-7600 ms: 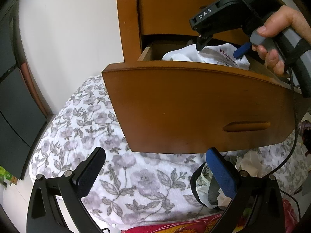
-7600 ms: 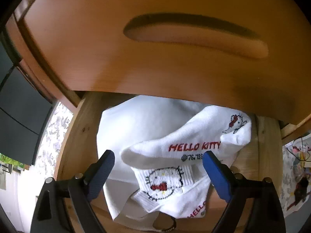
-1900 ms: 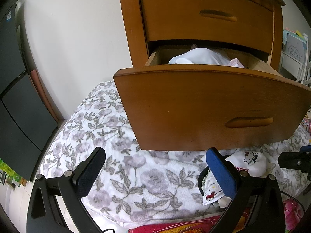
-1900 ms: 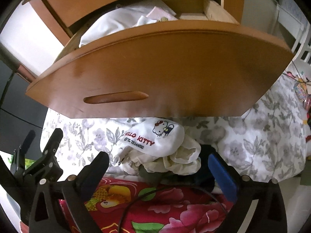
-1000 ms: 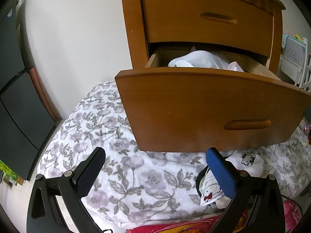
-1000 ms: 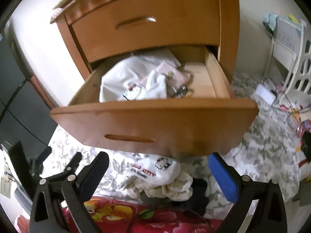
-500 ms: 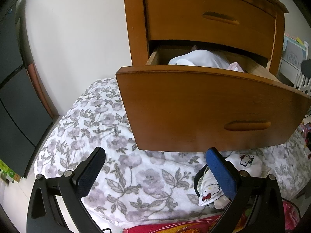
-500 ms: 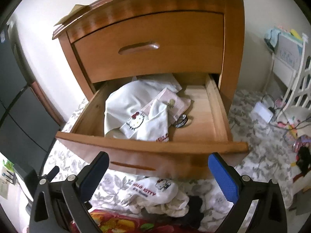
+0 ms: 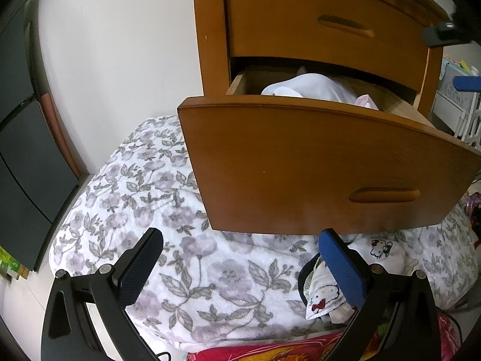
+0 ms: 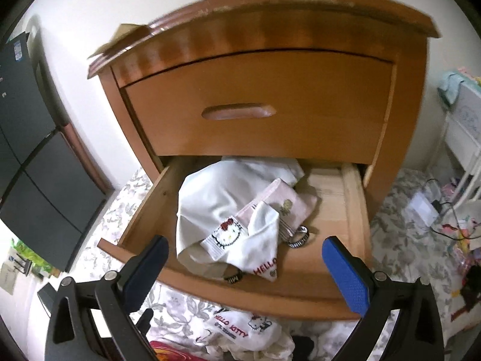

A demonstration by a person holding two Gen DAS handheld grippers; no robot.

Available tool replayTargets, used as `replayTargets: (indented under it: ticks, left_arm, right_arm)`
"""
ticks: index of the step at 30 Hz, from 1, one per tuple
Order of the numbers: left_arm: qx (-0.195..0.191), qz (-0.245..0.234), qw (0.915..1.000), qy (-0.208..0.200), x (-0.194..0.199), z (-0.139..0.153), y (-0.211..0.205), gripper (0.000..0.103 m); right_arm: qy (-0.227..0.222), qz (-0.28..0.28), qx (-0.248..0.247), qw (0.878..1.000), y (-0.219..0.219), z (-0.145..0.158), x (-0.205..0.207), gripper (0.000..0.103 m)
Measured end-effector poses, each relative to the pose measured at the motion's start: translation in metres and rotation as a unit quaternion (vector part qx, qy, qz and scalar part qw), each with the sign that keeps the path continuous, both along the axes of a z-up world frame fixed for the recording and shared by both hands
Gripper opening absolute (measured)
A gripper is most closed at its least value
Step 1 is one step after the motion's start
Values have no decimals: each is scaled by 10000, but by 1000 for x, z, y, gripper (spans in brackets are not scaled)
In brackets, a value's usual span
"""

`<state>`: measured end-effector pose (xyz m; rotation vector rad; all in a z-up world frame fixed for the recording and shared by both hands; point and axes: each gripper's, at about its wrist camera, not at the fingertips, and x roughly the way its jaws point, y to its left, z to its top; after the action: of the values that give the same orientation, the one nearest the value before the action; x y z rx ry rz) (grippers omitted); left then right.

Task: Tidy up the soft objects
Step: 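Reach the right tool into the drawer and grasp the white Hello Kitty sock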

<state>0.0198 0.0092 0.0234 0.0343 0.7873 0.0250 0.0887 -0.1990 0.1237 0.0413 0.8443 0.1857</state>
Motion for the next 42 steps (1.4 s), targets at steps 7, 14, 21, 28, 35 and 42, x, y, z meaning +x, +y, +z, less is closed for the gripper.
replayTargets:
  ticks: [7,14,21,28,35,42]
  left_arm:
    - [-43,-5,10000,58,3,-2,1,103]
    - [-92,-13,9998,170,7,-5,2,103]
    - [-171,-12,9995,261,10,-8,4,103]
    - [-246,-6,9991,359,14,-11,6,103]
    - [-284,-5,9987,420,16,-13,7,103]
    - [-288,-5,9986,433,17,-14,7,103]
  right_arm:
    - [788,-113,-73,9968,-7,-25,55,103]
    - [1641,67,-323,9859,7,-62,86,103]
    - [2446,132,-512,9682,18,-101,109,103]
    - [2874,191,-454,9565,22,-123,117,98]
    - [3270,290,-428,9436,28,-137,125,88]
    - [3501,342,-614,9341,44,-151,138,80]
